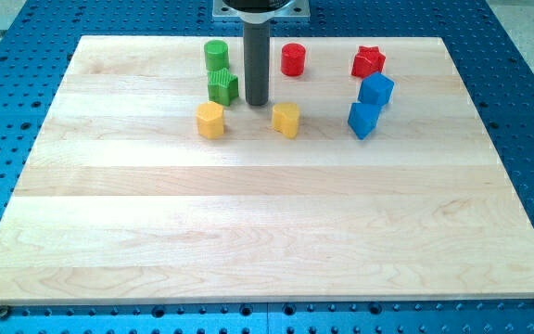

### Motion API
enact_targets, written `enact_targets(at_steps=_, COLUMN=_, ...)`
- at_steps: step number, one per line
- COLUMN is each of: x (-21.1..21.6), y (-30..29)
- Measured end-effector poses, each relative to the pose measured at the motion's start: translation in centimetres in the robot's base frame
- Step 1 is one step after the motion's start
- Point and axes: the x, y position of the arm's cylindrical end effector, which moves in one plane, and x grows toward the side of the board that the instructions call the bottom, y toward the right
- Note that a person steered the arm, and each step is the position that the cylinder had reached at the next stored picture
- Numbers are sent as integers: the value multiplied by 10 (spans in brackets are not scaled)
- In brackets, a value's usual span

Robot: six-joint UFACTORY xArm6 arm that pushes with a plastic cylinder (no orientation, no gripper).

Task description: Move the green star below the green circle

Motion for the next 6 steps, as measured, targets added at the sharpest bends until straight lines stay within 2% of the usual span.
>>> enact_targets(at_steps=2, x=0, y=-31)
enact_targets(at_steps=3, x=-4, y=-15)
enact_targets(at_steps=5, x=26, y=95)
enact_targets(at_steps=6, x=37, y=104)
